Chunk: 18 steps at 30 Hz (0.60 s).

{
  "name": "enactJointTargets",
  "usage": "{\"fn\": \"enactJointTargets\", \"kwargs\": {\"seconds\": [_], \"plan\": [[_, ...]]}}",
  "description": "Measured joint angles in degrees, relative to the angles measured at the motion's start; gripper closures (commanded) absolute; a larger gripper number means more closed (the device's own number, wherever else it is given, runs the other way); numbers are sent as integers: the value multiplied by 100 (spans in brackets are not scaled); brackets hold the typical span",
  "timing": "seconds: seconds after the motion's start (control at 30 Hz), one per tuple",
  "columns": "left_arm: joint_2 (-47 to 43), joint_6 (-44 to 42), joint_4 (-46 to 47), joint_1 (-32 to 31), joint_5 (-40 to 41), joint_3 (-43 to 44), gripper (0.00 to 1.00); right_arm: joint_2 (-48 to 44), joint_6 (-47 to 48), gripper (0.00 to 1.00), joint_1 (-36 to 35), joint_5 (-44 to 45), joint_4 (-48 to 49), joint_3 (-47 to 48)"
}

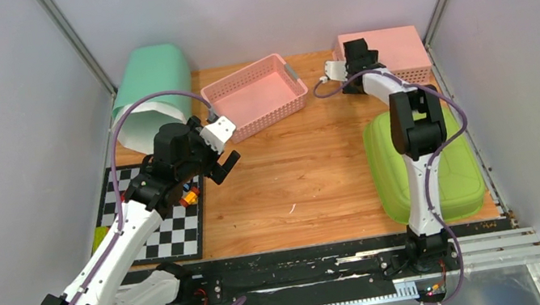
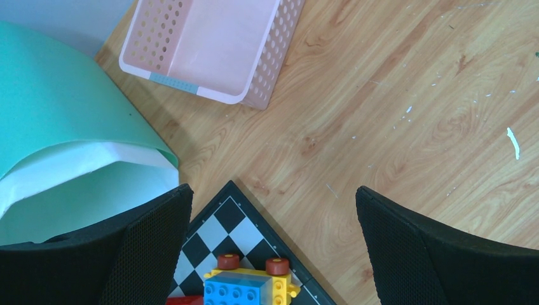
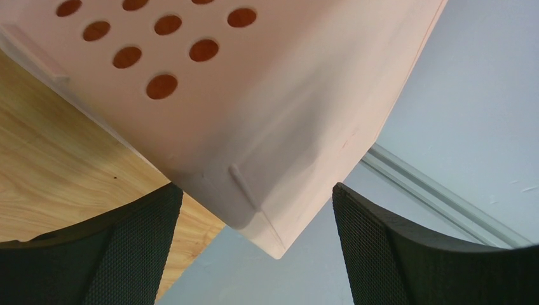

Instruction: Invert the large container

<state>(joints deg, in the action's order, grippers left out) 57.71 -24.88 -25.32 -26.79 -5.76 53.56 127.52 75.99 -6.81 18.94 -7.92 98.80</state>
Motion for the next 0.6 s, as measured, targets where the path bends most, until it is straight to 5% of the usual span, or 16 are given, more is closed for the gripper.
{"fn": "enactJointTargets", "kwargs": {"seconds": [0.33, 0.6], "plan": [[-2, 0, 0, 0, -4, 0, 0, -181, 37, 5, 98, -74, -7, -245], [-2, -2, 0, 0, -66, -2, 0, -1832, -562, 4, 98, -883, -804, -1040]]}}
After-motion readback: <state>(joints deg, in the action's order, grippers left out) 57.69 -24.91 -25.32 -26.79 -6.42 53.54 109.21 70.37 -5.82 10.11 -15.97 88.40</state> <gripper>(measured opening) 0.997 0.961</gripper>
